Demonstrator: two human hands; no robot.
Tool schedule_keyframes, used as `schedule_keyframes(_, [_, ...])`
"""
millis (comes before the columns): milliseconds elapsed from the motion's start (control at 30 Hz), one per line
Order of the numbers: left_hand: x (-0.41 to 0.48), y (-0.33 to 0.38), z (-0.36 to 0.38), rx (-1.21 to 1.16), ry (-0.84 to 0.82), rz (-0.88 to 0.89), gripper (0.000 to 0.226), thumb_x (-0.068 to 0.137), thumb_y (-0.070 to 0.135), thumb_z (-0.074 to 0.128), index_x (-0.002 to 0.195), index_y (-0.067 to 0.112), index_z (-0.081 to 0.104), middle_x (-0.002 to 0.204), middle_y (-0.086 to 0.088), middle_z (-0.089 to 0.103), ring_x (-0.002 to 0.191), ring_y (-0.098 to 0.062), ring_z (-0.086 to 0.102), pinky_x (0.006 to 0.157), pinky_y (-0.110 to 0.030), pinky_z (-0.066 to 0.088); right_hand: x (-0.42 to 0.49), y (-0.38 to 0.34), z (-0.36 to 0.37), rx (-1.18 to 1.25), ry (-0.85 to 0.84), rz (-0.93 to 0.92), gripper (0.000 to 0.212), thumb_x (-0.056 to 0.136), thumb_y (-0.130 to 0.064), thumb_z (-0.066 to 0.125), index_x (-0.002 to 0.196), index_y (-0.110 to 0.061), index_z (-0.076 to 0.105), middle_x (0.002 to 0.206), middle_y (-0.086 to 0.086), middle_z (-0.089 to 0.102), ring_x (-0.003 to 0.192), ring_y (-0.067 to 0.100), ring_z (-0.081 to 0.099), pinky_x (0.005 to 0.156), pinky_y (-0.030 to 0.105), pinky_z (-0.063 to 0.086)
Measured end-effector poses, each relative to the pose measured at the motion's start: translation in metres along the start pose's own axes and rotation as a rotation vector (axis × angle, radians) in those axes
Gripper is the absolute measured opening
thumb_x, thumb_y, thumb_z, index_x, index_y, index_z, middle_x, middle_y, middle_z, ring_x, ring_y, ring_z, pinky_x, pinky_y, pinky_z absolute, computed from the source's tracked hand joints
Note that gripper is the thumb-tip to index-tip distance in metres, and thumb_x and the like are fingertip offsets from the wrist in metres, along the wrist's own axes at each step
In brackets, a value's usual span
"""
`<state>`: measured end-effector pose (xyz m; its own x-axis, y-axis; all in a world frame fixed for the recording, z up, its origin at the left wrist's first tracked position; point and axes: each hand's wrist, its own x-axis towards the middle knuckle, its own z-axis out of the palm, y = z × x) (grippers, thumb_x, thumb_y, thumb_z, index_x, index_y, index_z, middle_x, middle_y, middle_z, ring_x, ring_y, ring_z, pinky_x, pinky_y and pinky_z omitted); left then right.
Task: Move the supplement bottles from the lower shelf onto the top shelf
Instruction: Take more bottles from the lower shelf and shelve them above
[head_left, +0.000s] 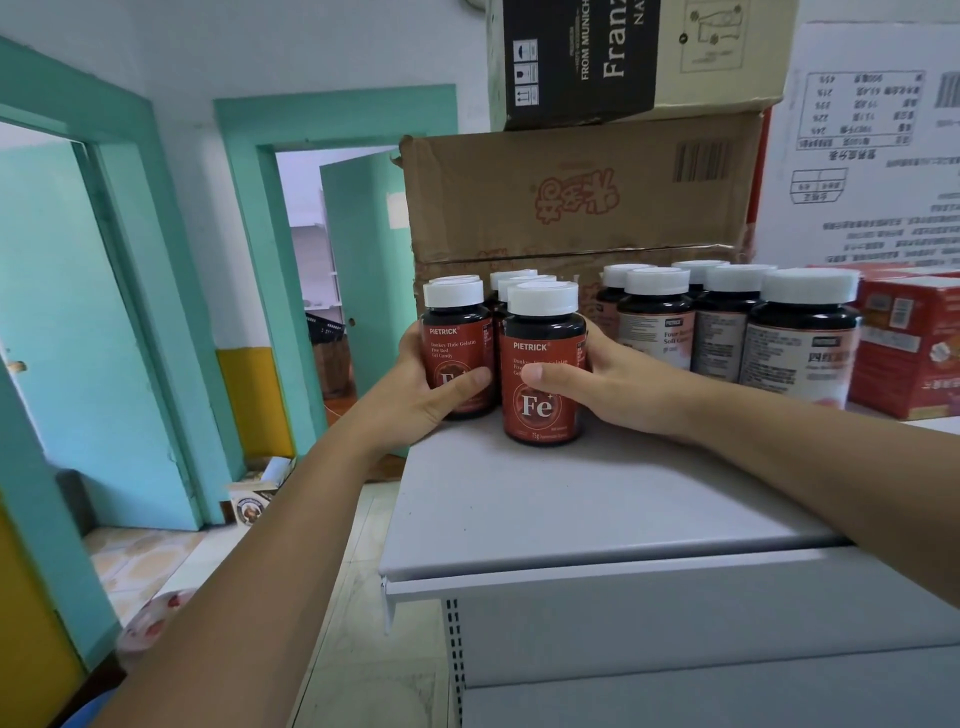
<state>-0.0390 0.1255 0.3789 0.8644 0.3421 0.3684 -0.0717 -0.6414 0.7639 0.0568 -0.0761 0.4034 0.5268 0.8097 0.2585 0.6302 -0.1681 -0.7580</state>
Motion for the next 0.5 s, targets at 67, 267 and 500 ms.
schedule_keyframes(67, [0.001, -0.001, 0.000, -0.013, 0.013, -0.003, 0.094, 0.076, 0.056, 0.062, 0.153, 0.027, 0.017, 0.129, 0.011, 0.050, 0.096, 0.012, 0.049, 0.085, -0.016, 0.042, 0.000, 0.000, 0.000, -0.017, 0.001, 0.001, 0.103, 0.065, -0.062, 0.065, 0.151, -0.039, 0.013, 0.121, -0.030, 0.047, 0.113, -0.005, 0.050, 0.100, 0.022, 0.036])
schedule_keyframes(267, [0.002, 0.000, 0.003, -0.057, 0.032, -0.009, 0.097, 0.069, 0.060, 0.062, 0.151, 0.027, 0.024, 0.132, 0.009, 0.051, 0.106, -0.001, 0.055, 0.100, -0.028, 0.044, 0.000, 0.001, 0.001, -0.014, 0.010, 0.001, 0.095, 0.079, -0.048, 0.069, 0.152, -0.034, 0.010, 0.122, -0.027, 0.048, 0.112, -0.006, 0.048, 0.097, 0.019, 0.035])
schedule_keyframes(500, [0.009, 0.039, -0.033, 0.033, 0.150, 0.026, 0.083, 0.089, 0.070, 0.041, 0.156, 0.023, 0.025, 0.153, 0.005, 0.040, 0.125, -0.008, 0.043, 0.105, -0.032, 0.034, 0.001, 0.003, -0.001, -0.003, 0.009, 0.002, 0.091, 0.080, -0.046, 0.069, 0.151, -0.036, 0.012, 0.112, -0.036, 0.045, 0.099, -0.017, 0.048, 0.090, 0.014, 0.036])
